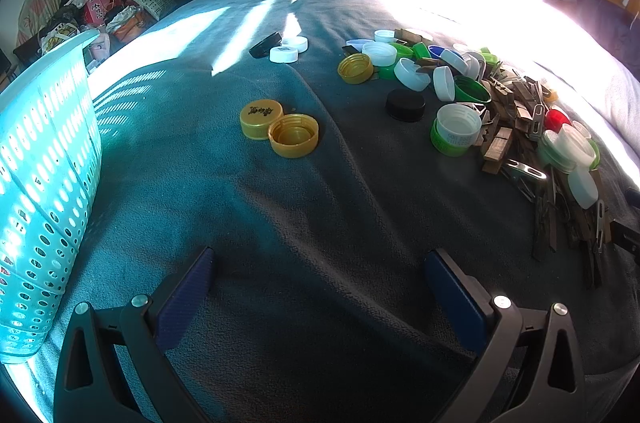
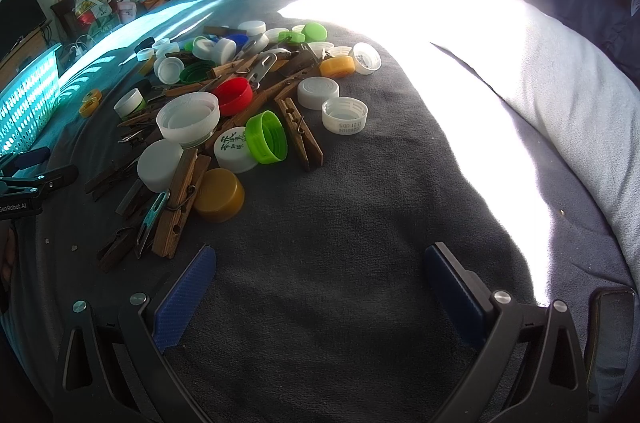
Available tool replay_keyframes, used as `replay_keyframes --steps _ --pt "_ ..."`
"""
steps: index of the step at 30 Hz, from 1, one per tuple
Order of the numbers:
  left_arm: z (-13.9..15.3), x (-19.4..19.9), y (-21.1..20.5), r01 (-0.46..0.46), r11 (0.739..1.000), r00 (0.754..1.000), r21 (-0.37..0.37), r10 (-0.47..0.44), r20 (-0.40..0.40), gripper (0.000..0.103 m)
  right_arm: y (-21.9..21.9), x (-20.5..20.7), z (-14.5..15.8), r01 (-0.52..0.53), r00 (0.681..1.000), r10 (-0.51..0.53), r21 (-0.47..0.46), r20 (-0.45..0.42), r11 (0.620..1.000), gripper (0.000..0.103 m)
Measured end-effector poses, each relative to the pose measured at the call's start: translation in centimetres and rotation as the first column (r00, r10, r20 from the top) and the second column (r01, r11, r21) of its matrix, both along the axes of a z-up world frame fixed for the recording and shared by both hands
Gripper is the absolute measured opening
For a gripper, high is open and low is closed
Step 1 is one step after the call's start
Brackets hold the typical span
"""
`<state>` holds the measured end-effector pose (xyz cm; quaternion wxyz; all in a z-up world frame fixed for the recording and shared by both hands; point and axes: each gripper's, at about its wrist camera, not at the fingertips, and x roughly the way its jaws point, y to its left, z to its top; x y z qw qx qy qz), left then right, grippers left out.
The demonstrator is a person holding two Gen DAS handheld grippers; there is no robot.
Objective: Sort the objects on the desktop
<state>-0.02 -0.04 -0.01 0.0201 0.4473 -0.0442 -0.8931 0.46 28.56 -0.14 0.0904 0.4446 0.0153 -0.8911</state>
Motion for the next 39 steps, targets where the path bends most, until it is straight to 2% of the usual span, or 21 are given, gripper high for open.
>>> replay_keyframes --steps 8,13,15,17,19,22,23,25,27,28,34,37,39 --pt "0.8 0.1 0.1 -0.004 1.000 1.000 -0.022 0.003 -0.007 0.103 0.0 0.0 0.0 0.000 1.000 0.000 0.000 0.000 1.000 0.103" --pt "2.7 -0.5 0.5 0.041 0.999 0.993 -0.021 -0.043 -0.110 0.103 -0.1 0.0 0.0 0.000 1.000 0.000 0.003 0.000 1.000 0.103" --pt "3.3 -2.0 0.4 0.044 0.999 0.989 -0.022 -0.046 -0.139 0.103 0.1 0.1 -0.1 0.000 1.000 0.000 0.002 0.000 1.000 0.103" --pt "3.0 -4.0 -0.1 -0.011 0.999 0.994 -0.039 0.006 -0.113 0.103 0.1 0.1 0.0 0.000 1.000 0.000 0.003 0.000 1.000 0.103" --pt "2.6 -5.5 -1.1 -0.054 0.998 0.996 0.010 0.054 -0.066 0.102 0.2 0.1 0.1 0.000 1.000 0.000 0.002 -0.001 1.000 0.103" --pt "1.7 -7.5 -2.1 -0.120 0.991 0.993 0.053 0.121 -0.009 0.089 0.3 0.2 0.2 0.000 1.000 0.000 0.003 -0.001 1.000 0.103" --pt "1.3 -7.9 -2.3 -0.135 0.990 0.991 0.051 0.135 -0.001 0.080 0.1 0.1 0.1 0.000 1.000 0.000 0.003 -0.001 1.000 0.103" --pt "0.7 -8.1 -2.6 -0.161 0.986 0.987 0.046 0.160 0.010 0.070 0.1 0.1 0.1 0.000 1.000 0.000 0.003 -0.001 1.000 0.103" --pt "1.0 -7.7 -2.4 -0.140 0.989 0.990 0.055 0.140 -0.009 0.048 0.1 0.1 0.0 0.000 1.000 0.000 0.003 -0.001 1.000 0.103" --pt "1.1 -7.4 -2.2 -0.140 0.989 0.990 0.038 0.141 -0.021 0.031 0.1 0.1 0.0 0.000 1.000 0.000 0.003 -0.001 1.000 0.103" --pt "2.4 -4.6 -2.4 -0.095 0.986 0.993 0.136 0.104 -0.063 0.030 0.2 0.2 0.0 0.000 1.000 0.000 0.003 0.001 1.000 0.103" --pt "2.0 -3.0 -1.7 -0.043 0.990 0.997 0.138 0.052 -0.060 0.030 0.2 0.3 0.3 -0.001 1.000 0.001 -0.002 0.019 1.000 0.103" --pt "1.4 -2.7 -1.7 -0.044 0.989 0.997 0.143 0.052 -0.052 0.030 0.1 0.1 0.4 -0.016 0.999 0.016 0.006 0.042 1.000 0.103"
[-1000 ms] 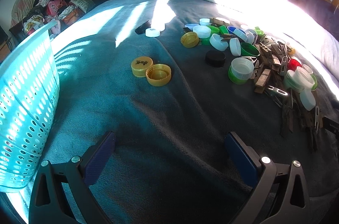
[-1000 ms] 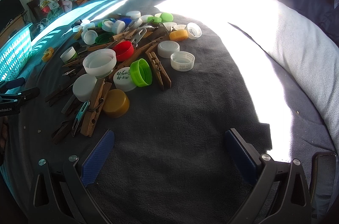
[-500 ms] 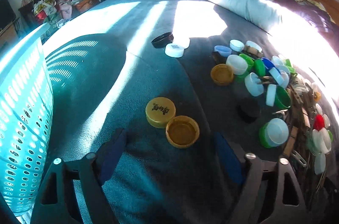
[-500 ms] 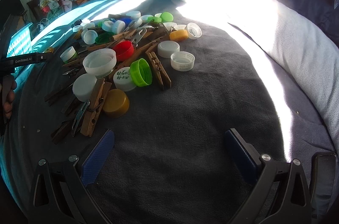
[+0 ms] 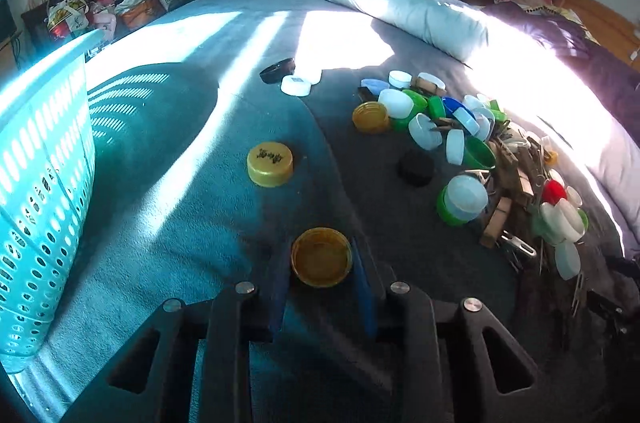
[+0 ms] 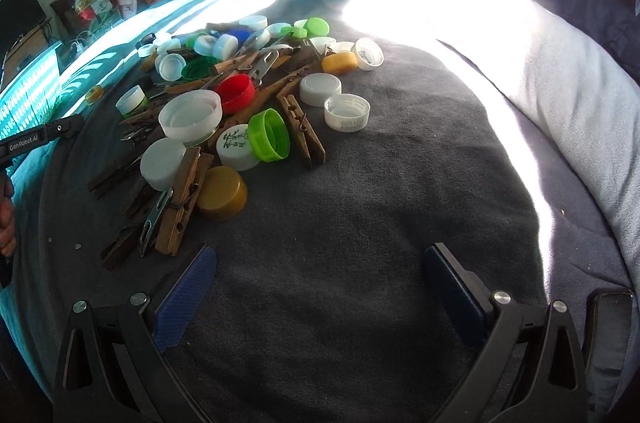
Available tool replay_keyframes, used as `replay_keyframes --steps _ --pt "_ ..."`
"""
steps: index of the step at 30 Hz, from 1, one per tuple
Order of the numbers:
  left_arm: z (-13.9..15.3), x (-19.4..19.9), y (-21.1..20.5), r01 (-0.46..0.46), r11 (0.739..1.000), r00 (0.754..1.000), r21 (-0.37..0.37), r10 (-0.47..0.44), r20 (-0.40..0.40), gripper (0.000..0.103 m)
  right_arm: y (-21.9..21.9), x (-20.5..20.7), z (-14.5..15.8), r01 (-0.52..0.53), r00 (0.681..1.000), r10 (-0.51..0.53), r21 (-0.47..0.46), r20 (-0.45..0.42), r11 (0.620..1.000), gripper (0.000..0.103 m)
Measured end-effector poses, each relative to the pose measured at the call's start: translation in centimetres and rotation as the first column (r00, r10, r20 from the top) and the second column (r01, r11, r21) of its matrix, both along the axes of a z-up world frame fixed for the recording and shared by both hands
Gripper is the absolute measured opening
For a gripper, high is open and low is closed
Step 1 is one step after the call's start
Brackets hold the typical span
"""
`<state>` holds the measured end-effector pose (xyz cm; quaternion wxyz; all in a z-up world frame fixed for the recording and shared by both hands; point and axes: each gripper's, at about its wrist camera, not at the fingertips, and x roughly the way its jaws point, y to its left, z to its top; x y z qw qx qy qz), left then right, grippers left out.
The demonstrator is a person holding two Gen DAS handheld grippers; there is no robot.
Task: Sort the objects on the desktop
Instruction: 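Grasp the open yellow cap with the left tool while the right tool grasps a white cap, then carry both caps over the teal basket and open both tools to drop them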
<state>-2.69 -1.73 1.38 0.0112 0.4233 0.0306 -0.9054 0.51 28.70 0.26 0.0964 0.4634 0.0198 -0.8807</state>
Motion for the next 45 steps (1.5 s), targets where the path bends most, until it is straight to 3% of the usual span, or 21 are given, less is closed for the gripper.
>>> replay_keyframes --steps 6,9,12,14,18,20,22,24,26,28,31,36,45 --pt "-0.3 -0.2 0.0 0.005 1.000 1.000 0.010 -0.005 0.003 0.031 0.1 -1.1 0.2 -0.035 0.995 0.035 -0.005 0.095 0.999 0.103" --pt "-0.3 -0.1 0.0 0.007 1.000 1.000 0.003 -0.007 -0.002 0.031 1.3 -1.1 2.6 0.000 1.000 0.000 -0.042 -0.010 0.999 0.047" --pt "-0.4 -0.3 0.0 0.010 1.000 1.000 0.008 -0.010 0.000 0.031 2.6 -3.4 3.6 0.065 0.996 -0.069 -0.067 -0.049 0.996 0.072" --pt "-0.4 -0.2 -0.1 0.012 1.000 1.000 0.014 -0.012 0.000 0.030 2.6 -5.3 3.5 0.066 0.997 -0.071 -0.096 -0.045 0.993 0.071" --pt "-0.5 -0.4 0.0 0.015 1.000 1.000 0.005 -0.016 0.002 0.030 1.6 -8.6 2.7 0.047 0.998 -0.049 -0.036 -0.049 0.998 0.071" --pt "-0.6 -0.4 0.1 0.016 1.000 1.000 0.000 -0.016 0.002 0.030 1.2 -9.9 1.7 0.049 0.999 -0.049 -0.011 -0.023 0.999 0.065" --pt "-0.6 -0.5 0.1 0.016 1.000 1.000 -0.002 -0.016 0.003 0.031 0.9 -10.3 0.6 0.045 0.999 -0.045 0.011 0.016 0.999 0.053" --pt "-0.6 -0.5 0.2 0.022 1.000 1.000 -0.011 -0.022 0.004 0.030 0.9 -9.7 0.3 0.048 0.999 -0.048 0.026 0.000 0.998 0.049" --pt "-0.5 -0.5 0.3 0.021 1.000 1.000 -0.023 -0.021 0.002 0.031 1.2 -9.2 0.7 0.054 0.998 -0.054 0.013 -0.015 0.998 0.029" --pt "0.0 -0.3 0.3 0.031 0.999 0.999 -0.011 -0.031 -0.008 0.030 1.8 -8.6 1.4 0.071 0.996 -0.072 -0.019 -0.042 0.997 0.028" --pt "1.8 0.6 0.3 0.065 0.998 0.997 0.021 -0.064 -0.050 0.030 2.4 -7.4 3.9 0.079 0.993 -0.085 -0.073 -0.085 0.994 0.028" --pt "7.4 2.9 -0.3 0.093 0.994 0.985 0.050 -0.084 -0.150 0.030 0.3 -5.8 9.9 0.036 0.982 -0.057 -0.114 -0.181 0.993 0.028" --pt "17.3 7.0 -6.5 -0.011 1.000 0.960 0.009 0.013 -0.280 0.030 -8.8 -5.0 19.6 -0.126 0.943 0.076 -0.136 -0.324 0.983 0.028"
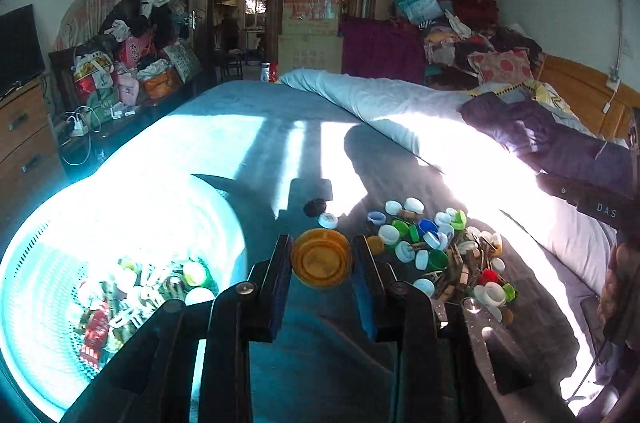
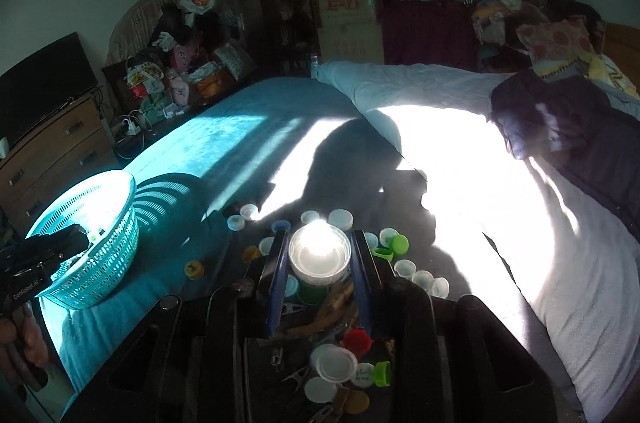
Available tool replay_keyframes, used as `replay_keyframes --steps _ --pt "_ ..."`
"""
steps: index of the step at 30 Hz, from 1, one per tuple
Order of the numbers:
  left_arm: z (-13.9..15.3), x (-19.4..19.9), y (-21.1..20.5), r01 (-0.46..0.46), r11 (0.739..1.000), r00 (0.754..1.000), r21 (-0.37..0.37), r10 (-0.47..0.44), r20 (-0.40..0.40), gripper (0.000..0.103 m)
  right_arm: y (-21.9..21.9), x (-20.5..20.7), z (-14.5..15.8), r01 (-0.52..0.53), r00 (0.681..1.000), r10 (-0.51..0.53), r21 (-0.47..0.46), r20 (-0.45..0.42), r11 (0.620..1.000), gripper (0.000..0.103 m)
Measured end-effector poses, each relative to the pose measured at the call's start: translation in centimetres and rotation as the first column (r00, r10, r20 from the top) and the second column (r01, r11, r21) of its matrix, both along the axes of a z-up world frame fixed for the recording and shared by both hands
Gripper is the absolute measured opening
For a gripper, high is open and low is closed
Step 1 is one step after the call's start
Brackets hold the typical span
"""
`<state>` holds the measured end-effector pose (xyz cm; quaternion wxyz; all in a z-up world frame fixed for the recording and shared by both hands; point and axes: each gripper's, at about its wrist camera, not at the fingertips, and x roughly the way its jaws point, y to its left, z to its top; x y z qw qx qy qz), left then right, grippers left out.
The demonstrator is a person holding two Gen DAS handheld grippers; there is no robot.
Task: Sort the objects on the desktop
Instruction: 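Carry both caps over the teal basket and open both tools to drop them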
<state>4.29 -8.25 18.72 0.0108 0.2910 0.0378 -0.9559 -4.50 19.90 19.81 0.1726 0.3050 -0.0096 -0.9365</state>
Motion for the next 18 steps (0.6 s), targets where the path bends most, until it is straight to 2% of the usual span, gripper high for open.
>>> replay_keyframes --steps 5,9,13,18 --pt "3.6 2.2 -5.1 -0.084 0.996 0.996 -0.015 0.084 -0.041 0.030 -6.0 0.7 3.7 -0.099 0.994 0.099 -0.016 -0.038 0.995 0.028" --pt "5.3 3.4 -9.0 -0.130 0.991 0.991 -0.031 0.129 -0.043 0.030 -11.5 1.1 5.6 -0.188 0.981 0.187 -0.005 -0.056 0.982 0.028" --pt "6.3 3.7 -12.7 -0.181 0.983 0.983 -0.040 0.180 -0.023 0.030 -16.8 1.3 6.3 -0.269 0.962 0.268 0.004 -0.047 0.963 0.028" --pt "6.1 3.0 -17.0 -0.227 0.973 0.973 -0.045 0.229 0.041 0.030 -22.1 1.2 6.2 -0.357 0.934 0.357 0.020 -0.011 0.934 0.028"
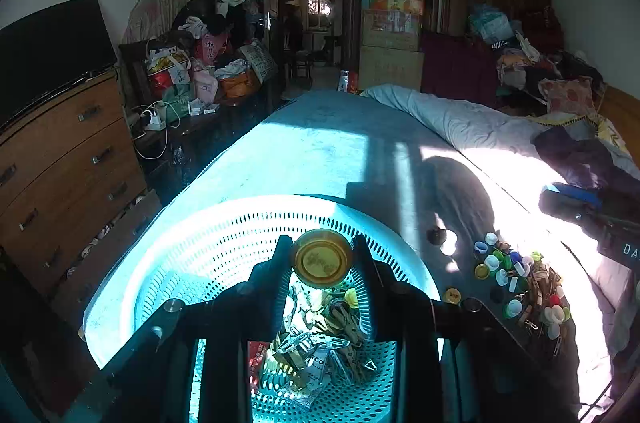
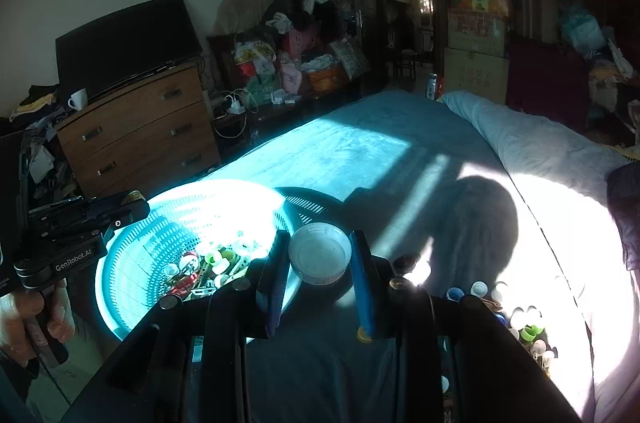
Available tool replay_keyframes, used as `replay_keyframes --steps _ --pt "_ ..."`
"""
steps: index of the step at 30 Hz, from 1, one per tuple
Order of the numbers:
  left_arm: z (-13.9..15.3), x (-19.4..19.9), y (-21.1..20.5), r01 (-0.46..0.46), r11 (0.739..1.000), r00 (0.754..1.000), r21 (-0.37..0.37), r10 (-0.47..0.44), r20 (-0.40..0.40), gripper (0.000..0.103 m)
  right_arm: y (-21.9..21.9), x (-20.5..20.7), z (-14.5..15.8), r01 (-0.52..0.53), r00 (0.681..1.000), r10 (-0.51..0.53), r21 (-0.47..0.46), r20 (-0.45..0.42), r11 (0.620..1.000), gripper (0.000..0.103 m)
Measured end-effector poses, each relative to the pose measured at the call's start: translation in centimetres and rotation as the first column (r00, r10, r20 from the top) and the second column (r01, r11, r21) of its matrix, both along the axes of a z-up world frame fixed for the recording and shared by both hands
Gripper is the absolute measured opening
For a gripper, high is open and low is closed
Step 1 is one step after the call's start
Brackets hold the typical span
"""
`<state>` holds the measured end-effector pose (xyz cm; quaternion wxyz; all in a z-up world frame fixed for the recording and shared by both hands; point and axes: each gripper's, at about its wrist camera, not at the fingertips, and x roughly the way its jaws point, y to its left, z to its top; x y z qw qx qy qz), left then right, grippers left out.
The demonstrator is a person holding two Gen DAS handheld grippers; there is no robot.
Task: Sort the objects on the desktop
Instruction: 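Carry both caps over the teal basket and open both tools to drop them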
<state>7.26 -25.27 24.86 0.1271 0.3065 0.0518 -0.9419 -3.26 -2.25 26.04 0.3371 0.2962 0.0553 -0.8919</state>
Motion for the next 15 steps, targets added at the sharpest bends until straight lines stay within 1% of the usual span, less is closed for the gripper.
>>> replay_keyframes --steps 3,5,7,9,11,15 --pt "-0.9 -0.8 -1.7 -0.017 1.000 0.998 0.020 0.016 0.063 0.030 -2.5 -0.6 -0.7 -0.050 0.997 0.050 0.001 0.057 0.999 0.028" --pt "-1.9 -1.6 -2.7 -0.025 0.998 0.991 0.050 0.018 0.130 0.030 -4.1 -1.2 -1.4 -0.095 0.988 0.095 0.001 0.125 0.995 0.028" --pt "-3.0 -2.4 -3.3 -0.028 0.996 0.982 0.083 0.013 0.186 0.030 -5.5 -1.9 -2.3 -0.149 0.964 0.147 -0.011 0.220 0.989 0.028" --pt "-3.7 -2.8 -3.7 -0.029 0.995 0.976 0.097 0.007 0.219 0.030 -6.7 -2.5 -3.0 -0.181 0.941 0.181 -0.026 0.287 0.983 0.028" --pt "-4.1 -3.3 -3.9 -0.031 0.994 0.972 0.103 0.006 0.235 0.030 -7.4 -2.6 -3.1 -0.195 0.934 0.192 -0.020 0.300 0.981 0.028" --pt "-4.4 -3.3 -3.9 -0.027 0.994 0.972 0.110 0.000 0.236 0.030 -8.2 -2.4 -2.9 -0.207 0.933 0.201 -0.010 0.299 0.978 0.028"
